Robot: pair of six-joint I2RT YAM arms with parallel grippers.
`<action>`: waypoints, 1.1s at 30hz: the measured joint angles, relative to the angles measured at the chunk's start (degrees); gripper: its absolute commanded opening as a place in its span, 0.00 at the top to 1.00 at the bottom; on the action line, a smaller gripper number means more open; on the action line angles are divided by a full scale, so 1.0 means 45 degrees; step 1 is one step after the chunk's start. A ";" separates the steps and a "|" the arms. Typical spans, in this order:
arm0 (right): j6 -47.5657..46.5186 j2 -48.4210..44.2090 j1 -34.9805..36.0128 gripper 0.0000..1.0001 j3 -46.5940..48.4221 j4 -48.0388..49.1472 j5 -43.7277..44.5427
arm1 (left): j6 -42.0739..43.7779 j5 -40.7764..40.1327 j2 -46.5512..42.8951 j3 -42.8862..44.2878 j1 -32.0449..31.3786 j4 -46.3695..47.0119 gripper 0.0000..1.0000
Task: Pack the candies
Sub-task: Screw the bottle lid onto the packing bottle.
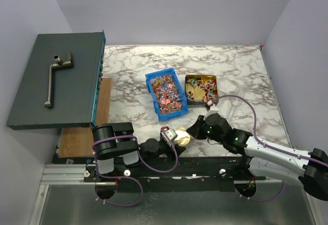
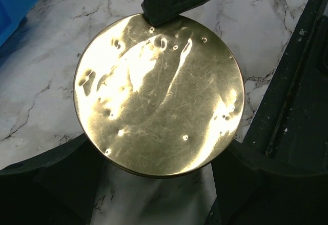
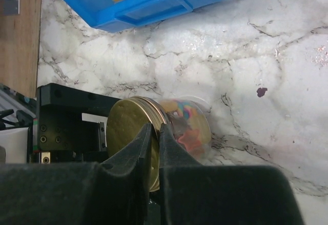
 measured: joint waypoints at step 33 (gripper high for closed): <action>-0.0763 0.0029 0.0976 1.00 0.3109 -0.5158 -0.0432 | -0.0369 -0.1205 0.0117 0.0957 0.1209 -0.1025 0.46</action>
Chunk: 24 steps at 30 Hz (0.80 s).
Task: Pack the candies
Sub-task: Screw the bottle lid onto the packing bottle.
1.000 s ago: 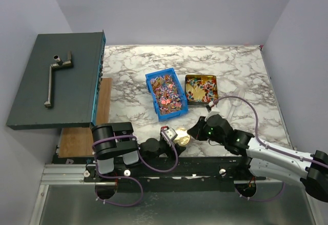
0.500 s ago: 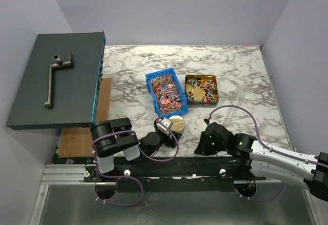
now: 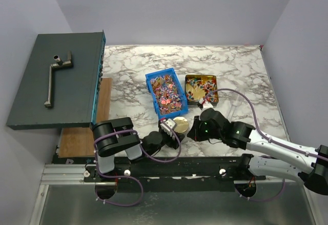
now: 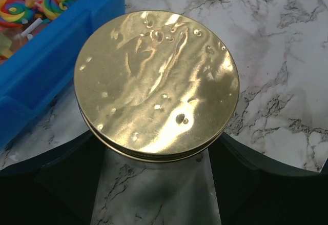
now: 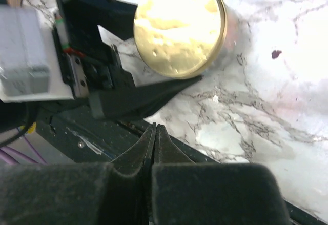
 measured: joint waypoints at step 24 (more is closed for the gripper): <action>-0.1559 0.2710 -0.0194 0.99 0.0228 0.3730 0.0495 | 0.0889 0.1219 0.0248 0.0418 -0.0554 -0.0155 0.49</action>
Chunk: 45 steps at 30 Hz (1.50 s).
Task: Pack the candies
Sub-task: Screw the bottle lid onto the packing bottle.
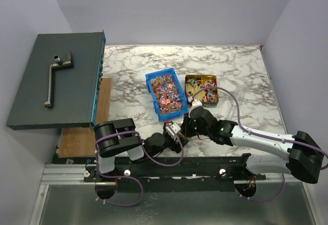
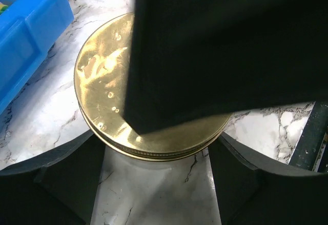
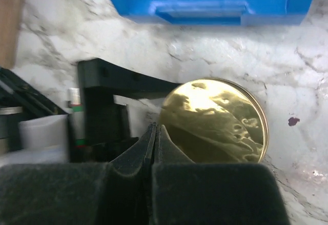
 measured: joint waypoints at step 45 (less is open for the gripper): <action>-0.1010 -0.0971 -0.3667 0.68 -0.0393 -0.1273 -0.0223 | 0.0321 0.0291 0.0141 0.0296 -0.0083 -0.0175 0.52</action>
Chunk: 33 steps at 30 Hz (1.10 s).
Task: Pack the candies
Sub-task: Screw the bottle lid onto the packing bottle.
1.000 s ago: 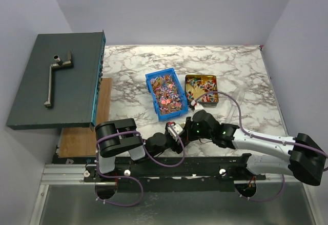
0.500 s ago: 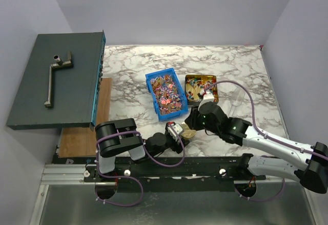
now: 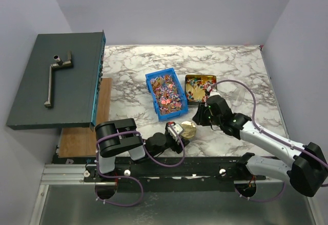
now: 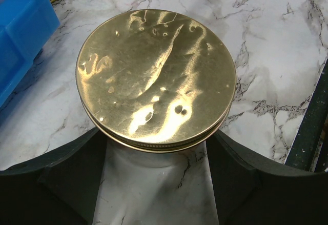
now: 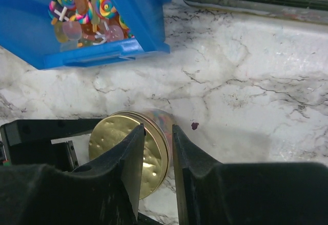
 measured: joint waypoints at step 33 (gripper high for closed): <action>0.1035 -0.0291 -0.0918 0.94 -0.2429 0.3138 -0.3206 | 0.0151 -0.0102 -0.0330 0.0238 -0.0034 -0.0923 0.53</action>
